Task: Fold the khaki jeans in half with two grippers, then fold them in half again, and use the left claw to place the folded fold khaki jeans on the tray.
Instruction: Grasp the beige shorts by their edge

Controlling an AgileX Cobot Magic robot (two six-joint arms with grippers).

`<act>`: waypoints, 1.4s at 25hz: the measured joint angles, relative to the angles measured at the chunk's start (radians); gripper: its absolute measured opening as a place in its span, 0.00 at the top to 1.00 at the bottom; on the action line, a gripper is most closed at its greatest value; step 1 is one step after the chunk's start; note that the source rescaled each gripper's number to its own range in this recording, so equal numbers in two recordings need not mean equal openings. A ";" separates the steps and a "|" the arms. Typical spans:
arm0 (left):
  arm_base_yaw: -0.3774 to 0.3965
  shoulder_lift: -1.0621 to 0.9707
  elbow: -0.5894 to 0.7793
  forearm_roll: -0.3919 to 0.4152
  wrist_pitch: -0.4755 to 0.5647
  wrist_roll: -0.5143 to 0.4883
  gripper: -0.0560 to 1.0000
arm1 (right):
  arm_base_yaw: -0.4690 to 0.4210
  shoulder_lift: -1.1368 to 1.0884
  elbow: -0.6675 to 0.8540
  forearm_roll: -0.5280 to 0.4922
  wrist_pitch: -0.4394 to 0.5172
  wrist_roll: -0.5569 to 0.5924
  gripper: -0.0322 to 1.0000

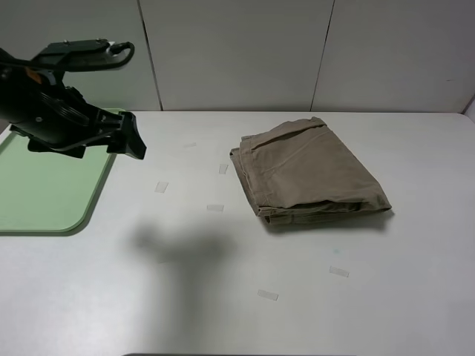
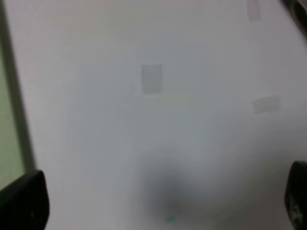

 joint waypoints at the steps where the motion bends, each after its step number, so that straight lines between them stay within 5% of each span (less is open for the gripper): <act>1: -0.015 0.013 -0.003 0.000 -0.014 -0.004 0.01 | 0.000 0.000 0.000 0.000 0.000 0.000 0.00; 20: -0.115 0.151 -0.037 -0.001 -0.185 -0.079 0.01 | 0.000 0.000 0.000 0.003 0.000 0.000 0.00; 35: -0.295 0.512 -0.364 -0.001 -0.202 -0.124 0.01 | 0.000 0.000 0.000 0.007 0.000 0.000 0.00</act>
